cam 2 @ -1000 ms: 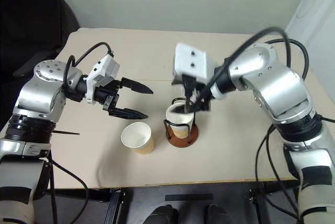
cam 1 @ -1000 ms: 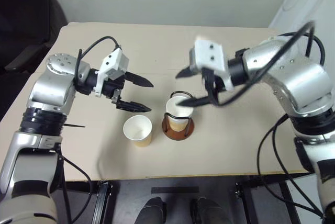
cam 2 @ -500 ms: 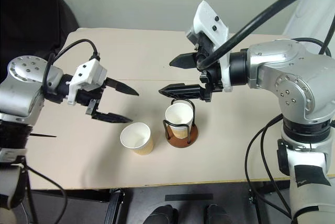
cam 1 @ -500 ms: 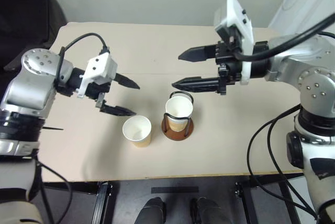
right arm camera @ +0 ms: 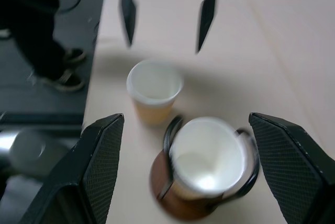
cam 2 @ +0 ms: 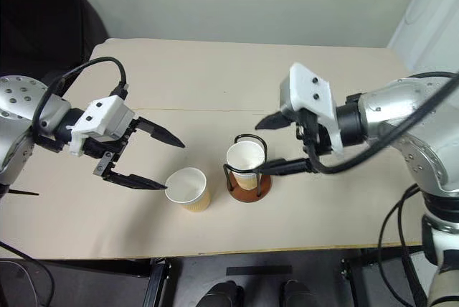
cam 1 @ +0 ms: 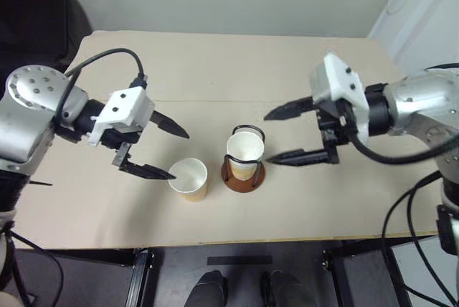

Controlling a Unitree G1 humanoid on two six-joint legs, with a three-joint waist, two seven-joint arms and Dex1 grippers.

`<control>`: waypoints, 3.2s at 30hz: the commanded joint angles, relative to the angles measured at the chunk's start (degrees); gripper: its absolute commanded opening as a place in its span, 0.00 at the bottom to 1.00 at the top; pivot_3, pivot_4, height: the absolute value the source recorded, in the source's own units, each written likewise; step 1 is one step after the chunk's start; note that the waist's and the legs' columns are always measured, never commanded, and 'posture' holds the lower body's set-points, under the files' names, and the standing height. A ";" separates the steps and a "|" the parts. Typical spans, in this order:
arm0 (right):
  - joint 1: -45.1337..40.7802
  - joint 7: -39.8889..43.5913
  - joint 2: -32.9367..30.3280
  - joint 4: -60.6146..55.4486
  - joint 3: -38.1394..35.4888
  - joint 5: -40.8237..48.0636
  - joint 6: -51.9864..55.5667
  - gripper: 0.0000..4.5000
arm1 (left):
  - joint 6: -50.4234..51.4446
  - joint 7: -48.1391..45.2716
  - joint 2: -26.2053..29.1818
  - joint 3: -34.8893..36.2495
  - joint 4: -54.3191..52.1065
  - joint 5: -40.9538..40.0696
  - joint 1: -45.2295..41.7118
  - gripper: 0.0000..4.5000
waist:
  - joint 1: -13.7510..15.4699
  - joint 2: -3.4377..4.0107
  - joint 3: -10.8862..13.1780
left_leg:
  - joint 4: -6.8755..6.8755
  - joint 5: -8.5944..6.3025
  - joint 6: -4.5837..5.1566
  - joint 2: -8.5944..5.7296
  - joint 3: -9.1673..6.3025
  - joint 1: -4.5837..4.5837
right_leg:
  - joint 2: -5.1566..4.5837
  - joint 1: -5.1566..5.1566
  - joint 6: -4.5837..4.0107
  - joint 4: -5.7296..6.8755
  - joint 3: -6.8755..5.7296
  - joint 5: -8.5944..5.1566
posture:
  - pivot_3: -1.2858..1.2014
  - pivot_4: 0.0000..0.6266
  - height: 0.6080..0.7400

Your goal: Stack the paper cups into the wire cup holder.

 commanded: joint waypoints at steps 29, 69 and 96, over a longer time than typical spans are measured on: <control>0.74 -0.34 -2.45 -1.70 2.96 -2.72 -6.17 0.86 | -11.31 -1.15 -3.17 -5.42 -9.74 12.91 1.53 1.00 | -0.15 0.00 0.00 | 0.04 -0.01 0.02 0.00 0.00 0.01 | -0.01 0.03 -0.02 0.04 0.00 0.01 | 0.52 0.24 1.00; 0.39 -0.77 -3.86 0.01 3.29 -4.75 -6.22 0.87 | -14.68 -1.86 -5.66 -5.26 -5.43 17.32 3.33 0.01 | -0.08 0.00 0.00 | 0.19 -0.02 0.02 0.00 0.00 0.01 | -0.01 0.06 -0.02 0.16 -0.01 0.02 | 0.52 0.24 1.00; 2.01 2.73 -7.27 3.84 3.16 -6.78 -7.51 0.87 | -3.04 -1.86 -9.03 -6.30 5.83 3.27 -18.14 0.01 | -0.01 0.00 0.00 | 0.17 -0.02 0.02 0.00 0.00 0.00 | -0.01 0.05 -0.02 0.11 -0.01 0.02 | 0.52 0.24 1.00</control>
